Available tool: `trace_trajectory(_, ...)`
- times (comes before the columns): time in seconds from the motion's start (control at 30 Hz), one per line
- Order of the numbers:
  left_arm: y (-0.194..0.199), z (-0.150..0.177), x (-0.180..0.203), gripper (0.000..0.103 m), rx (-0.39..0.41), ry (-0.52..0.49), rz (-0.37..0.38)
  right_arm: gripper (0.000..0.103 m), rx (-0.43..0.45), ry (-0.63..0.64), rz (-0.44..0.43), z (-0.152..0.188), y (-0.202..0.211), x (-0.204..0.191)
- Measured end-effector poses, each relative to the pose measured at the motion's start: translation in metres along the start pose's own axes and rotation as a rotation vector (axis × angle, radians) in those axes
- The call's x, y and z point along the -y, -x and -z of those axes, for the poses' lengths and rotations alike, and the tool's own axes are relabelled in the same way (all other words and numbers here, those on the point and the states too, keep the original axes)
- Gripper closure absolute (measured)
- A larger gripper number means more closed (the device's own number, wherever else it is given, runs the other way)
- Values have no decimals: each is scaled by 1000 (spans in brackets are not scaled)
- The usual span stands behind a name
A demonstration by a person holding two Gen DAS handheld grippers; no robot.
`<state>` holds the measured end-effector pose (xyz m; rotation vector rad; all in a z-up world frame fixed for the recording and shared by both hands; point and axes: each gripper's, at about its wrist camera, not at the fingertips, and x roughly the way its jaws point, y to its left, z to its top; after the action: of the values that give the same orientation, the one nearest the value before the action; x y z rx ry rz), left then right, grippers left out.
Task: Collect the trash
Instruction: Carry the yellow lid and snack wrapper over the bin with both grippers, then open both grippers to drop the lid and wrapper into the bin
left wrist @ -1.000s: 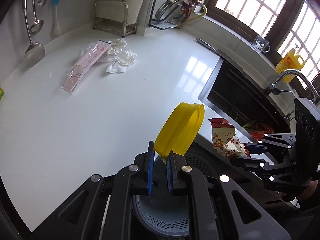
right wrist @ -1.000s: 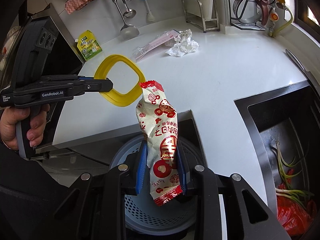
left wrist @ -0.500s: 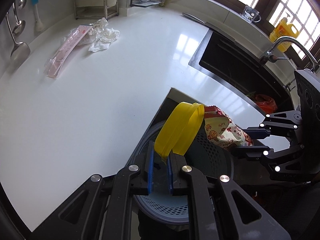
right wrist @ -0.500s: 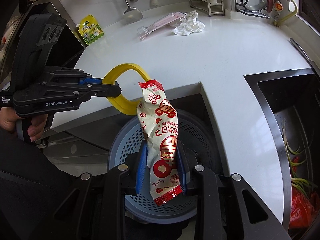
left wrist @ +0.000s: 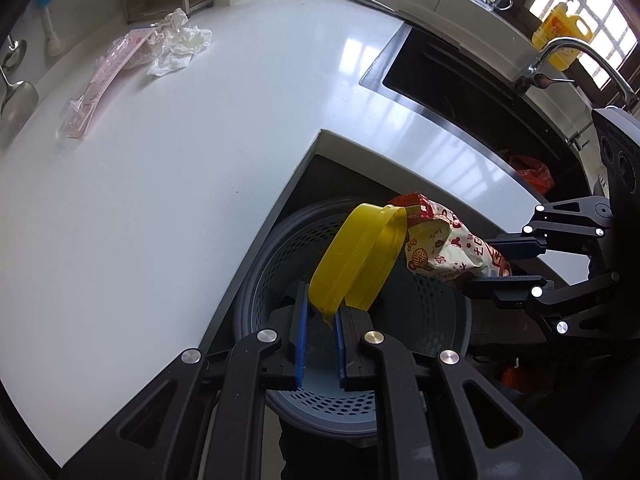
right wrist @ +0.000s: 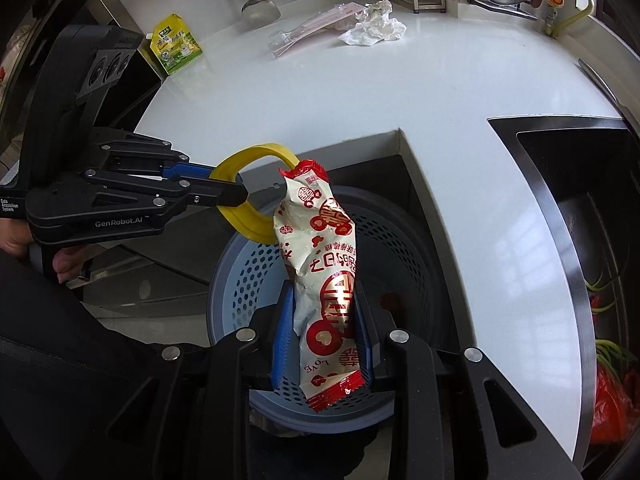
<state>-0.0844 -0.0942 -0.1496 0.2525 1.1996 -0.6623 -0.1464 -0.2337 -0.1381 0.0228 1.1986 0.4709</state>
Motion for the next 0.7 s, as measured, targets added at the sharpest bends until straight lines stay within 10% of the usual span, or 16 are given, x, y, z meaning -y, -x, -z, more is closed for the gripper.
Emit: trace_trajectory(0.7,-54,15,-2,92,-103,-22,-50,76,-114,47,79,13,-50,-5)
